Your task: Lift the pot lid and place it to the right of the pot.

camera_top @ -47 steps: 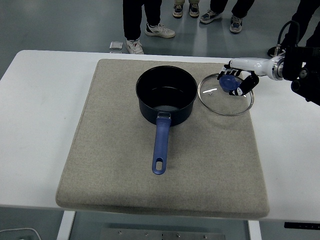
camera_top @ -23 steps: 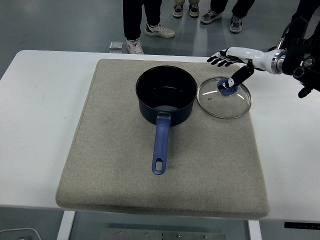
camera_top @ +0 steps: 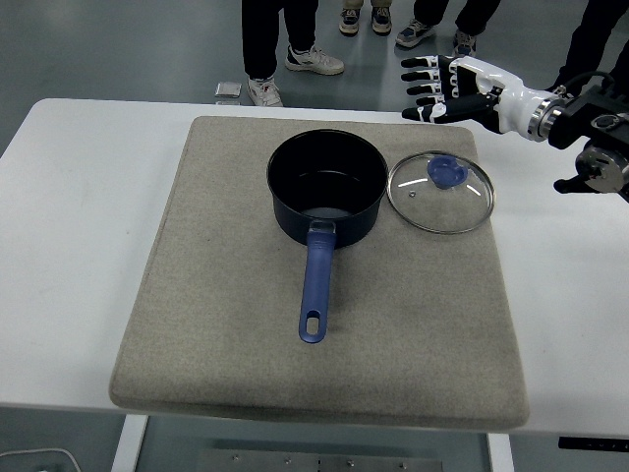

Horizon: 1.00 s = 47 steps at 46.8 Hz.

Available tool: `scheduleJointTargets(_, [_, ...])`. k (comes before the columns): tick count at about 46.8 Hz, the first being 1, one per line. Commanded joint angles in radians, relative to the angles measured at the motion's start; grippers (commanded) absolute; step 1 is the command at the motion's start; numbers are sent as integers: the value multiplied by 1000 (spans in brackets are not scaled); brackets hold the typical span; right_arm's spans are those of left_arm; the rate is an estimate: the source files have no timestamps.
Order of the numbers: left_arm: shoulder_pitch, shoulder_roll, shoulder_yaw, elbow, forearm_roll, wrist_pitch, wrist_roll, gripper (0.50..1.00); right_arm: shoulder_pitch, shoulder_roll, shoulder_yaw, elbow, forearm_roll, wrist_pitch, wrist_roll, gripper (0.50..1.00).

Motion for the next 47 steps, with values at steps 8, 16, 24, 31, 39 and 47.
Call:
scheduleJointTargets(8, [0, 0, 1, 0, 0, 0, 1, 1000, -49, 26, 90, -31, 103, 18, -11, 891])
scheduleJointTargets(16, [0, 0, 1, 0, 0, 0, 1, 1000, -52, 29, 89, -60, 270, 32, -19, 891])
scheduleJointTargets(24, [0, 0, 1, 0, 0, 0, 1, 1000, -63, 35, 92, -76, 404, 30, -48, 891])
scheduleJointTargets(31, [0, 0, 1, 0, 0, 0, 1, 1000, -74, 45, 93, -87, 548, 28, -85, 891])
scheduleJointTargets(39, [0, 0, 1, 0, 1, 0, 1, 1000, -77, 52, 92, -90, 683, 19, -114, 891])
scheduleJointTargets(47, [0, 0, 1, 0, 0, 0, -1, 1000, -92, 60, 104, -100, 692, 15, -106, 907])
